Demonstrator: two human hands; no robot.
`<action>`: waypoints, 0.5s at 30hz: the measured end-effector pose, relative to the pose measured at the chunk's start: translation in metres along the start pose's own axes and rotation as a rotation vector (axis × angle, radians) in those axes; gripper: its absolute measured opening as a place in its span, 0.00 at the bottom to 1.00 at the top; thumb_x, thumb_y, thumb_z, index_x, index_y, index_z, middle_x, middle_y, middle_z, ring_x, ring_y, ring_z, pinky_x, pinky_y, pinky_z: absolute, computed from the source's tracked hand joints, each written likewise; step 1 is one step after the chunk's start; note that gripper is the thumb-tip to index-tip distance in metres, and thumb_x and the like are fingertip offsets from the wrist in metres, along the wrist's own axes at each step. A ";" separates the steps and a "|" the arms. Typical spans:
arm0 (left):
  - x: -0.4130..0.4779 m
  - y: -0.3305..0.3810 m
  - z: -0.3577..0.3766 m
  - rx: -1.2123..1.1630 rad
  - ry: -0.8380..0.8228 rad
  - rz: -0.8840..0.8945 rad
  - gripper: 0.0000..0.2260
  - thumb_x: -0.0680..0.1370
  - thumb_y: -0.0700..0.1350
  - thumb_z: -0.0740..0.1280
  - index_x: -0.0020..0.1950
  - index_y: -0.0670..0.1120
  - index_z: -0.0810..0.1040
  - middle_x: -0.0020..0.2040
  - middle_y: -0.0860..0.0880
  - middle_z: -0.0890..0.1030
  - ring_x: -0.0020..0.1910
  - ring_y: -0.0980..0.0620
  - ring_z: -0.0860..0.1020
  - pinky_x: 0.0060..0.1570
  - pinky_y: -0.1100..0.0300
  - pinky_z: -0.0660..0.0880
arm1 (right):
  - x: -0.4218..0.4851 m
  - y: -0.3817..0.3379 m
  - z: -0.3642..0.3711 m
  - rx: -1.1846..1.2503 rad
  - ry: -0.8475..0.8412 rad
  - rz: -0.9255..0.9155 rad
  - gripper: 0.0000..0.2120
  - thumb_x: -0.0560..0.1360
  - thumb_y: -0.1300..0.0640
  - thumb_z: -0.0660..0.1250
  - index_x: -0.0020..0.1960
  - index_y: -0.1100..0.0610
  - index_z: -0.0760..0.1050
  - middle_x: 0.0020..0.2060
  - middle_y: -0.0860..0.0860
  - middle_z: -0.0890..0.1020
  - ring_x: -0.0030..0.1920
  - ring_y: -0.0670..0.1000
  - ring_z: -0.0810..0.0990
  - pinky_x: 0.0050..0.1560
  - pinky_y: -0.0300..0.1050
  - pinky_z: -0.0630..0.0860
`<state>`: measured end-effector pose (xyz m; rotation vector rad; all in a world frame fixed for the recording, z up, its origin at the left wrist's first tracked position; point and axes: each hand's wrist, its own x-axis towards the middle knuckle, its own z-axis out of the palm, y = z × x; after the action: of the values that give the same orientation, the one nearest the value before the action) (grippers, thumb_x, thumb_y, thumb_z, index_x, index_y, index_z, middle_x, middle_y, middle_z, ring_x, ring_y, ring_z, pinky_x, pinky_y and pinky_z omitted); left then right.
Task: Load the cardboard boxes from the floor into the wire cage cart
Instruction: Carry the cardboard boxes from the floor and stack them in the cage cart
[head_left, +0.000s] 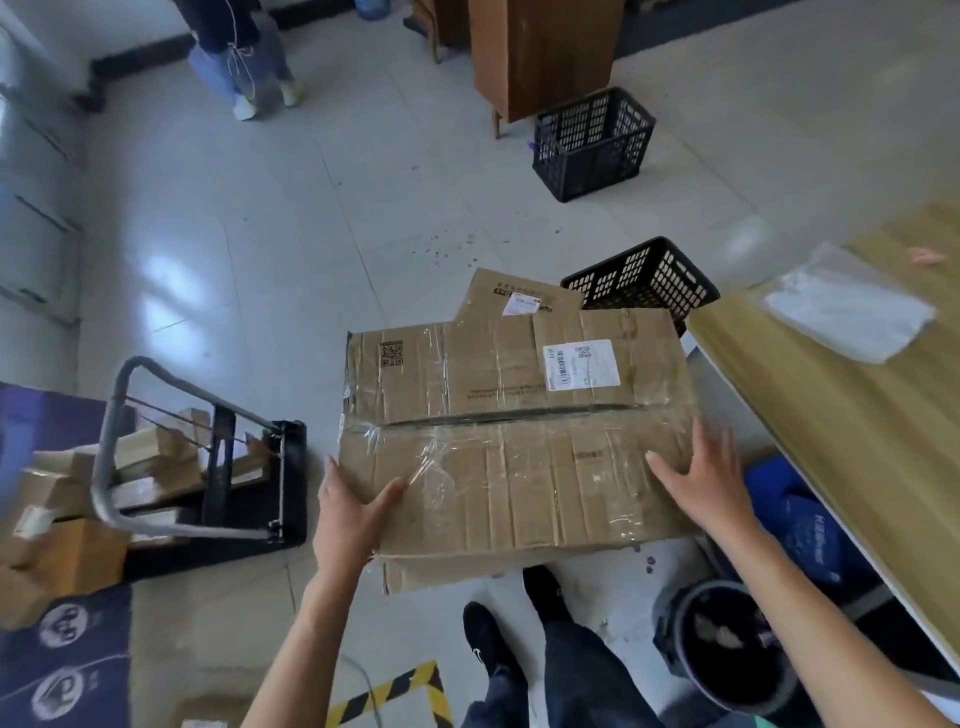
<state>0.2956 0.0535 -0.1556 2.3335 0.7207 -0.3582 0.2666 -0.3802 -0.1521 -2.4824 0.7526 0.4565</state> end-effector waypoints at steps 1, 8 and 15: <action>0.002 0.001 0.002 -0.005 0.014 -0.017 0.49 0.60 0.73 0.70 0.75 0.58 0.53 0.72 0.51 0.70 0.66 0.44 0.74 0.57 0.41 0.73 | 0.008 0.000 -0.001 0.040 -0.020 0.013 0.47 0.73 0.30 0.61 0.80 0.48 0.42 0.79 0.58 0.53 0.77 0.62 0.56 0.67 0.65 0.66; -0.004 -0.003 -0.017 -0.077 0.119 -0.063 0.32 0.58 0.73 0.71 0.54 0.61 0.67 0.44 0.60 0.79 0.42 0.52 0.80 0.40 0.52 0.75 | 0.004 -0.020 0.000 -0.005 0.122 -0.105 0.41 0.73 0.29 0.58 0.79 0.45 0.48 0.67 0.58 0.71 0.63 0.61 0.75 0.44 0.54 0.74; -0.093 -0.083 -0.079 -0.186 0.394 -0.231 0.46 0.58 0.76 0.70 0.71 0.60 0.63 0.56 0.55 0.77 0.51 0.50 0.77 0.47 0.51 0.76 | -0.026 -0.102 0.010 -0.011 0.091 -0.392 0.43 0.73 0.30 0.61 0.79 0.46 0.47 0.73 0.54 0.69 0.67 0.61 0.74 0.52 0.56 0.76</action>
<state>0.1771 0.1208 -0.1002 2.1681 1.1655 0.0748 0.3046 -0.2908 -0.1114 -2.5896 0.2807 0.2047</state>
